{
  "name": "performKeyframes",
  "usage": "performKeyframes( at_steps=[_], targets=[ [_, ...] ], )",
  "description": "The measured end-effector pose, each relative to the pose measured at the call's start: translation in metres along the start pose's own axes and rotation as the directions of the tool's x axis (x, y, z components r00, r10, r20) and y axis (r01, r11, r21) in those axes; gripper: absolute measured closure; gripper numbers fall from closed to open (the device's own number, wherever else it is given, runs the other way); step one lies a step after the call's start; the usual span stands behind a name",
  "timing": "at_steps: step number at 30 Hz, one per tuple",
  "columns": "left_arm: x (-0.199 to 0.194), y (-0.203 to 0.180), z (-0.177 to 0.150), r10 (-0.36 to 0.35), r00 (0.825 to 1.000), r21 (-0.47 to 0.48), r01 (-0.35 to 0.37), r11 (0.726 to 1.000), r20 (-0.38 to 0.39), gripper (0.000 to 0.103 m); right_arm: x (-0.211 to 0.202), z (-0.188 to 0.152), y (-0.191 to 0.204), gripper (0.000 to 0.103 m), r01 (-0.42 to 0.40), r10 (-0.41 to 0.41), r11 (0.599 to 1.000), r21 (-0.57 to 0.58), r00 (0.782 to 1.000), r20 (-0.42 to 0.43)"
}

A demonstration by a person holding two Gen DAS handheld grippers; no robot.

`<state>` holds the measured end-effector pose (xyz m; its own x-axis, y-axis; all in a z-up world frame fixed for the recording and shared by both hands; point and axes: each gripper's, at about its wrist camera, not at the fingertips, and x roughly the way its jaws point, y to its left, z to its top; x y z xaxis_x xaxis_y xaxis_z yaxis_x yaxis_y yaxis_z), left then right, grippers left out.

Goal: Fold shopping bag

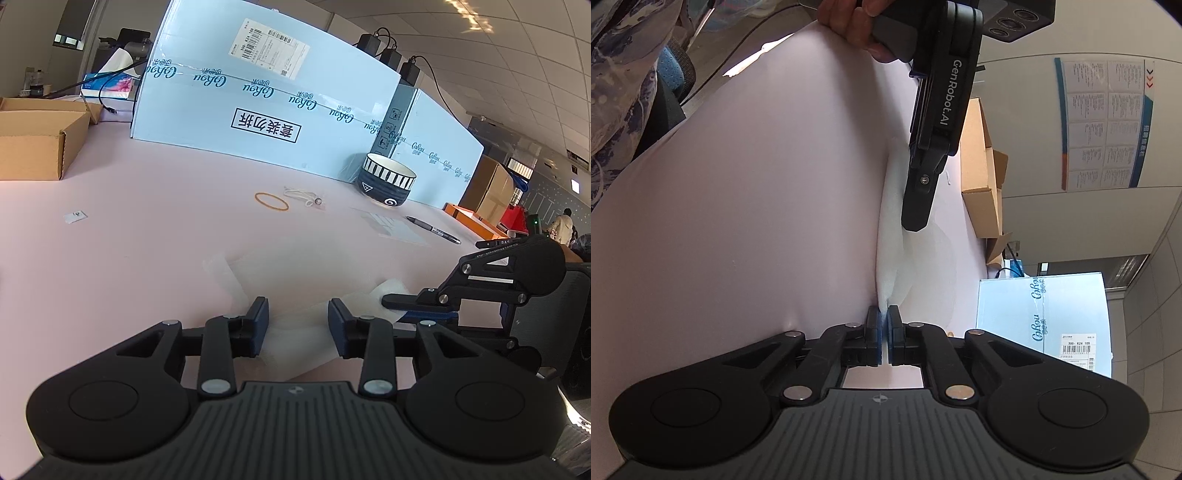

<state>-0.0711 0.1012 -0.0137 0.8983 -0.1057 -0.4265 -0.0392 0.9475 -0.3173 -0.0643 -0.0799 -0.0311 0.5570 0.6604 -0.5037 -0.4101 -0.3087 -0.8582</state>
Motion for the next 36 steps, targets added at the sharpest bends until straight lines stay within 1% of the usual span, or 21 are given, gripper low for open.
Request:
performKeyframes(
  at_steps=[3,5,8,10,11,13,14,15,17,19,20,22,23,26,28,29,30,31,33,34,36],
  targets=[
    [-0.005,-0.005,0.001,-0.016,1.000,0.054,0.016,0.998,0.000,0.060,-0.001,0.000,-0.004,0.098,-0.031,0.031,0.999,-0.015,1.000,0.006],
    [-0.012,-0.015,0.004,-0.025,1.000,0.142,0.024,0.990,0.006,0.059,-0.001,-0.003,-0.007,0.098,-0.055,0.055,0.998,-0.016,0.998,0.015],
    [-0.020,-0.036,0.012,-0.056,0.998,0.287,0.054,0.957,0.001,0.058,-0.003,-0.007,-0.010,0.098,-0.080,0.081,0.997,-0.011,0.996,0.028],
    [-0.017,-0.054,0.013,-0.030,0.999,0.398,0.032,0.917,-0.013,0.058,-0.003,-0.010,-0.014,0.098,-0.103,0.103,0.995,0.003,0.994,0.042],
    [-0.015,-0.062,0.013,-0.006,1.000,0.454,0.012,0.891,-0.014,0.058,-0.003,-0.011,-0.015,0.098,-0.110,0.109,0.994,0.014,0.993,0.049],
    [-0.008,-0.077,0.009,0.050,0.999,0.562,-0.043,0.826,0.003,0.058,-0.004,-0.014,-0.017,0.098,-0.119,0.116,0.992,0.036,0.991,0.061],
    [-0.004,-0.082,0.006,0.061,0.998,0.608,-0.041,0.793,-0.013,0.058,-0.004,-0.014,-0.018,0.098,-0.123,0.120,0.991,0.046,0.991,0.065],
    [-0.001,-0.085,0.004,0.067,0.997,0.638,-0.036,0.769,-0.024,0.058,-0.005,-0.015,-0.018,0.098,-0.125,0.122,0.991,0.052,0.990,0.068],
    [0.004,-0.092,-0.003,0.084,0.995,0.706,-0.023,0.708,-0.051,0.058,-0.006,-0.016,-0.019,0.098,-0.133,0.127,0.989,0.065,0.989,0.078],
    [0.008,-0.098,-0.009,0.112,0.992,0.772,-0.020,0.635,-0.067,0.058,-0.006,-0.018,-0.020,0.098,-0.138,0.132,0.988,0.072,0.987,0.087],
    [0.010,-0.100,-0.012,0.130,0.990,0.799,-0.031,0.600,-0.059,0.058,-0.007,-0.018,-0.021,0.098,-0.141,0.134,0.987,0.074,0.987,0.091],
    [0.015,-0.102,-0.017,0.196,0.980,0.847,-0.080,0.526,-0.030,0.058,-0.007,-0.019,-0.021,0.098,-0.145,0.136,0.986,0.087,0.986,0.098],
    [0.017,-0.102,-0.019,0.217,0.976,0.863,-0.086,0.498,-0.029,0.061,-0.007,-0.019,-0.021,0.097,-0.144,0.135,0.985,0.097,0.986,0.099],
    [0.017,-0.103,-0.027,0.254,0.967,0.920,-0.082,0.382,-0.019,0.072,-0.010,-0.021,-0.019,0.097,-0.132,0.120,0.985,0.115,0.987,0.106],
    [0.019,-0.100,-0.030,0.296,0.955,0.948,-0.083,0.308,-0.012,0.078,-0.011,-0.022,-0.018,0.097,-0.122,0.109,0.985,0.124,0.988,0.111],
    [0.021,-0.096,-0.033,0.314,0.949,0.957,-0.082,0.279,-0.010,0.085,-0.014,-0.022,-0.015,0.097,-0.120,0.106,0.984,0.129,0.988,0.112],
    [0.022,-0.093,-0.033,0.325,0.946,0.960,-0.077,0.270,-0.015,0.095,-0.018,-0.022,-0.012,0.097,-0.117,0.102,0.984,0.134,0.988,0.114],
    [0.021,-0.090,-0.034,0.327,0.945,0.960,-0.061,0.273,-0.033,0.097,-0.019,-0.022,-0.012,0.097,-0.115,0.098,0.982,0.148,0.989,0.113],
    [0.016,-0.090,-0.034,0.316,0.948,0.961,-0.048,0.274,-0.042,0.099,-0.020,-0.021,-0.013,0.097,-0.112,0.093,0.978,0.175,0.990,0.111],
    [0.014,-0.091,-0.034,0.311,0.949,0.959,-0.037,0.281,-0.055,0.099,-0.021,-0.021,-0.013,0.097,-0.112,0.093,0.977,0.183,0.990,0.108],
    [0.012,-0.092,-0.031,0.299,0.951,0.956,-0.017,0.292,-0.074,0.099,-0.026,-0.021,-0.013,0.097,-0.123,0.108,0.981,0.147,0.988,0.109]
  ],
)
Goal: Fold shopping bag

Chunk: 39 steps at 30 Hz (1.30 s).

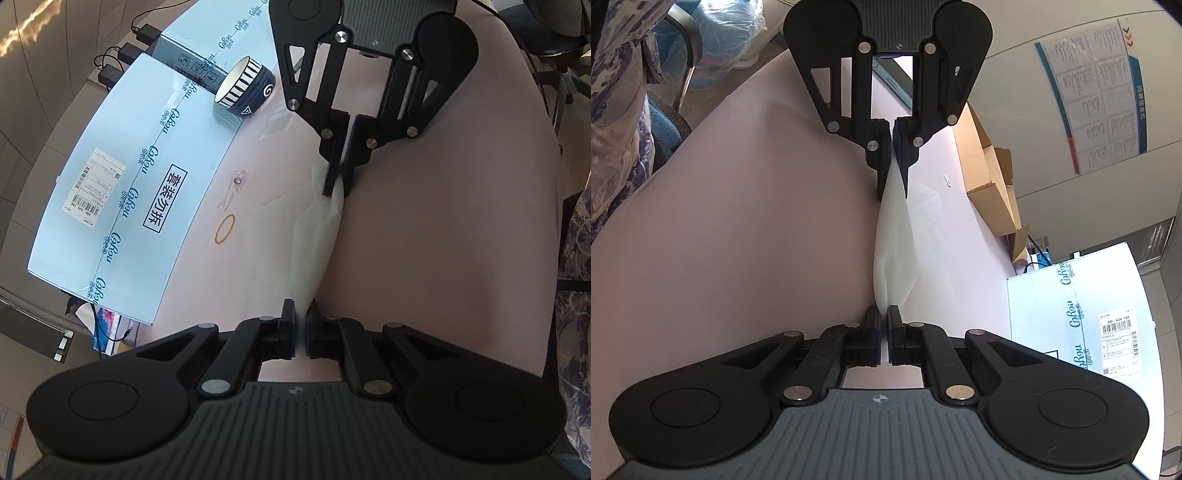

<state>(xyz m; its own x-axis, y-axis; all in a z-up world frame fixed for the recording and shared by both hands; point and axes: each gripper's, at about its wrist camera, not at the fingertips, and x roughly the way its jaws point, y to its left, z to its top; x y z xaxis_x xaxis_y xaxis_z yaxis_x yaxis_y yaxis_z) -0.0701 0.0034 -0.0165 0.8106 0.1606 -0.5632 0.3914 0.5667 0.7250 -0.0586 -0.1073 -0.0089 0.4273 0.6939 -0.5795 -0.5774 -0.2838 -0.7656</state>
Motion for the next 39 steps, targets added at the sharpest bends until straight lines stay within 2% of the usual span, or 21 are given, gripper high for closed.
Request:
performKeyframes(
  at_steps=[3,6,9,11,14,16,17,19,21,23,25,26,28,33,37,39],
  targets=[
    [-0.004,0.005,0.001,-0.055,0.998,0.006,0.055,0.998,0.029,0.099,-0.010,-0.001,-0.011,0.097,-0.048,0.048,0.999,0.002,0.999,-0.007],
    [-0.009,0.011,0.003,-0.124,0.989,0.026,0.122,0.992,0.080,0.099,-0.026,-0.001,-0.021,0.090,-0.109,0.110,0.992,0.056,0.994,-0.007],
    [-0.006,0.025,-0.003,-0.199,0.975,-0.035,0.203,0.979,0.100,0.098,-0.040,-0.001,-0.027,0.090,-0.130,0.130,0.984,0.119,0.992,0.005],
    [-0.003,0.034,-0.007,-0.261,0.959,-0.097,0.272,0.958,0.112,0.098,-0.048,-0.005,-0.031,0.090,-0.124,0.121,0.973,0.195,0.992,0.024],
    [0.002,0.050,-0.013,-0.380,0.916,-0.216,0.400,0.891,0.128,0.098,-0.054,-0.010,-0.039,0.088,-0.103,0.091,0.949,0.297,0.994,0.054],
    [0.008,0.066,-0.016,-0.455,0.880,-0.336,0.473,0.815,0.135,0.098,-0.057,-0.013,-0.051,0.088,-0.113,0.074,0.915,0.388,0.991,0.114],
    [0.010,0.072,-0.018,-0.475,0.868,-0.378,0.492,0.784,0.144,0.098,-0.059,-0.014,-0.057,0.088,-0.121,0.062,0.891,0.437,0.987,0.147],
    [0.020,0.088,-0.024,-0.530,0.830,-0.475,0.542,0.693,0.174,0.097,-0.061,-0.016,-0.066,0.088,-0.143,0.040,0.831,0.538,0.979,0.199],
    [0.029,0.100,-0.032,-0.574,0.797,-0.543,0.572,0.615,0.188,0.095,-0.061,-0.017,-0.068,0.088,-0.118,-0.004,0.792,0.599,0.980,0.198],
    [0.039,0.110,-0.039,-0.602,0.770,-0.598,0.588,0.544,0.210,0.095,-0.059,-0.019,-0.066,0.094,-0.100,-0.024,0.754,0.649,0.983,0.179],
    [0.048,0.119,-0.045,-0.637,0.735,-0.632,0.613,0.474,0.234,0.095,-0.055,-0.023,-0.066,0.094,-0.121,-0.010,0.706,0.698,0.984,0.180],
    [0.051,0.122,-0.047,-0.648,0.722,-0.646,0.618,0.448,0.241,0.095,-0.055,-0.023,-0.064,0.095,-0.132,0.002,0.687,0.714,0.984,0.180],
    [0.060,0.129,-0.051,-0.683,0.684,-0.672,0.634,0.382,0.256,0.095,-0.054,-0.021,-0.061,0.095,-0.136,0.005,0.663,0.736,0.984,0.177],
    [0.072,0.136,-0.052,-0.741,0.621,-0.681,0.660,0.317,0.257,0.094,-0.036,-0.022,-0.073,0.095,-0.149,-0.019,0.572,0.807,0.981,0.195],
    [0.079,0.140,-0.049,-0.770,0.589,-0.672,0.675,0.303,0.244,0.094,-0.023,-0.025,-0.065,0.094,-0.148,0.031,0.552,0.820,0.987,0.157],
    [0.080,0.141,-0.050,-0.778,0.579,-0.671,0.680,0.296,0.244,0.094,-0.011,-0.029,-0.064,0.094,-0.150,0.061,0.522,0.839,0.989,0.138]
  ],
)
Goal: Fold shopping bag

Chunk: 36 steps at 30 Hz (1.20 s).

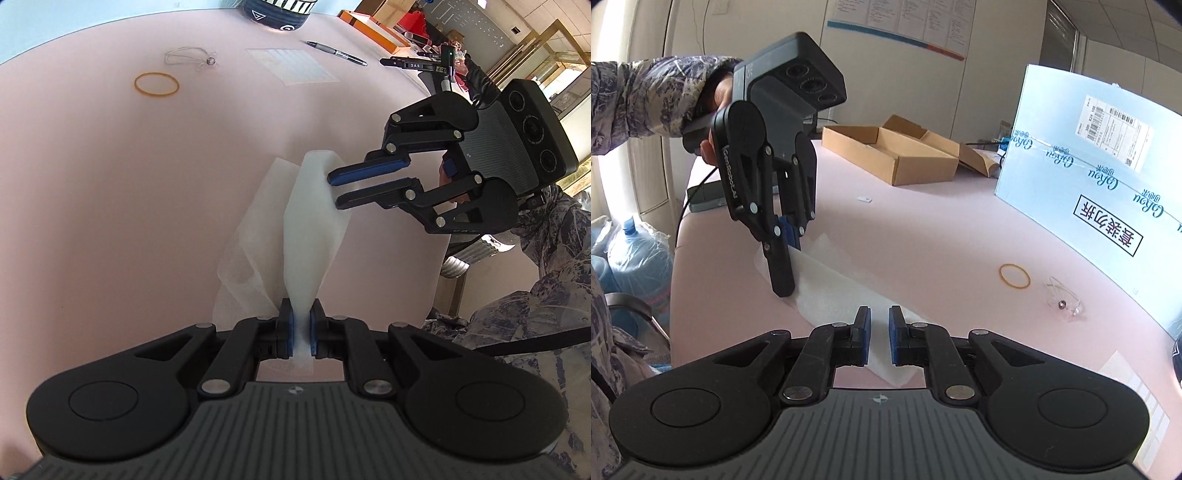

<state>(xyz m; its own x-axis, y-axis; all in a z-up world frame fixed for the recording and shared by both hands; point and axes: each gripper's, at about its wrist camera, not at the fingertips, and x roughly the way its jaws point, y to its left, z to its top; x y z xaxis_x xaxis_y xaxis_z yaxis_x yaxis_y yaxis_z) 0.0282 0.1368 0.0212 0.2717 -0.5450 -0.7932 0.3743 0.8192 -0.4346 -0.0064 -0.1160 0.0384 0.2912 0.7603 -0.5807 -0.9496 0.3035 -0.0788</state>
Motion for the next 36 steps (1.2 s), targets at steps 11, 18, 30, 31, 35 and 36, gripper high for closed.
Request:
performKeyframes(
  at_steps=[11,18,30,31,35,36],
  targets=[
    [-0.027,-0.009,-0.025,0.097,0.986,-0.039,-0.093,0.995,0.136,0.055,0.007,-0.010,0.008,0.090,0.061,-0.061,0.997,0.050,0.998,-0.002],
    [-0.082,-0.050,-0.061,0.150,0.877,-0.098,-0.118,0.988,0.457,0.053,0.011,-0.010,0.011,0.090,0.083,-0.083,0.996,0.029,0.997,-0.011],
    [0.003,-0.055,-0.063,0.195,0.803,-0.296,-0.024,0.955,0.563,0.089,0.019,-0.009,0.018,0.088,0.141,-0.141,0.990,-0.022,0.990,-0.006],
    [0.005,-0.053,-0.062,0.206,0.803,-0.299,-0.036,0.954,0.559,0.089,0.018,-0.009,0.017,0.088,0.139,-0.139,0.990,-0.019,0.990,-0.005],
    [0.010,-0.048,-0.060,0.256,0.811,-0.319,-0.091,0.943,0.526,0.090,0.017,-0.009,0.013,0.073,0.155,-0.155,0.988,0.006,0.988,-0.002],
    [0.012,-0.044,-0.059,0.272,0.813,-0.334,-0.103,0.937,0.515,0.091,0.016,-0.009,0.012,0.055,0.175,-0.175,0.984,0.015,0.985,-0.003]
  ],
)
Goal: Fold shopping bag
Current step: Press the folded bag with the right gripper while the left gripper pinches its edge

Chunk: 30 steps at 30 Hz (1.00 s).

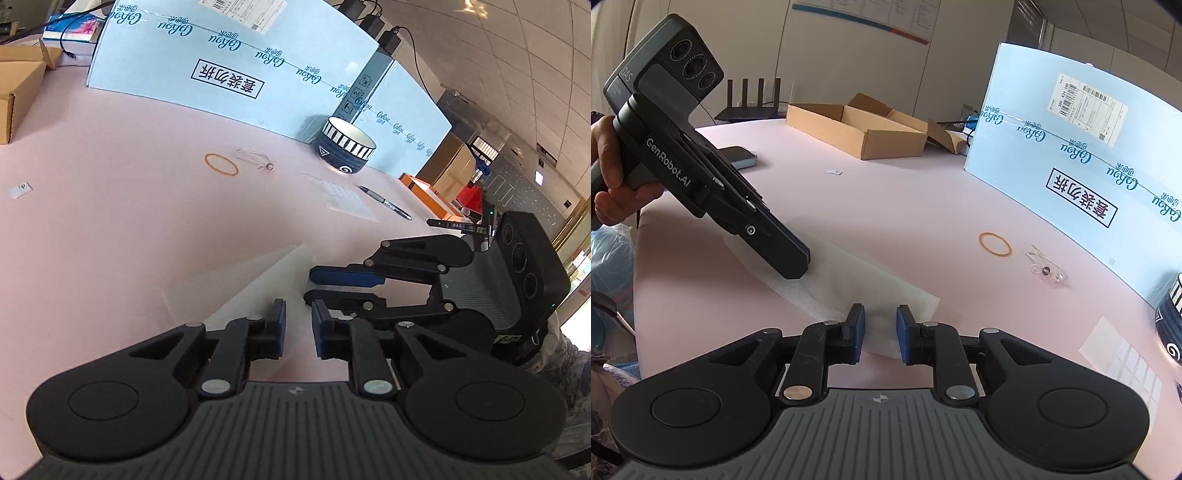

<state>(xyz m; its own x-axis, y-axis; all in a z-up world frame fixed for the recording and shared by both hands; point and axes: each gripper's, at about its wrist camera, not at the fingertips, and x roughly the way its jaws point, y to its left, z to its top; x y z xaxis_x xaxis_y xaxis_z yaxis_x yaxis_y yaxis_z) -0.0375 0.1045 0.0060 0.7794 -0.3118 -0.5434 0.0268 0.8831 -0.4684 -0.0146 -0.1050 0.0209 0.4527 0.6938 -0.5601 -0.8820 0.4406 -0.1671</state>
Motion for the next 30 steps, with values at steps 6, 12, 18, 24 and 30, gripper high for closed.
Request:
performKeyframes(
  at_steps=[6,12,18,24,30],
  targets=[
    [0.004,0.020,-0.001,-0.037,0.999,-0.074,0.037,0.997,-0.009,0.101,0.005,0.000,-0.012,0.046,0.030,-0.030,0.997,0.072,1.000,-0.008],
    [0.007,0.039,0.004,-0.114,0.992,-0.136,0.106,0.985,-0.055,0.101,-0.006,-0.004,0.027,0.048,0.161,-0.143,0.962,-0.219,0.985,0.095],
    [0.009,0.036,0.010,-0.119,0.988,-0.104,0.109,0.989,-0.096,0.101,-0.024,-0.024,0.059,0.048,0.223,-0.190,0.713,-0.665,0.974,0.123],
    [0.011,0.035,0.020,-0.126,0.978,-0.069,0.116,0.991,-0.164,0.101,-0.024,-0.041,0.065,0.048,0.152,-0.192,0.388,-0.909,0.978,0.082],
    [0.016,0.028,0.030,-0.105,0.969,-0.012,0.105,0.994,-0.222,0.101,-0.010,-0.037,0.055,0.049,0.025,-0.124,0.172,-0.985,0.992,0.003]
  ],
)
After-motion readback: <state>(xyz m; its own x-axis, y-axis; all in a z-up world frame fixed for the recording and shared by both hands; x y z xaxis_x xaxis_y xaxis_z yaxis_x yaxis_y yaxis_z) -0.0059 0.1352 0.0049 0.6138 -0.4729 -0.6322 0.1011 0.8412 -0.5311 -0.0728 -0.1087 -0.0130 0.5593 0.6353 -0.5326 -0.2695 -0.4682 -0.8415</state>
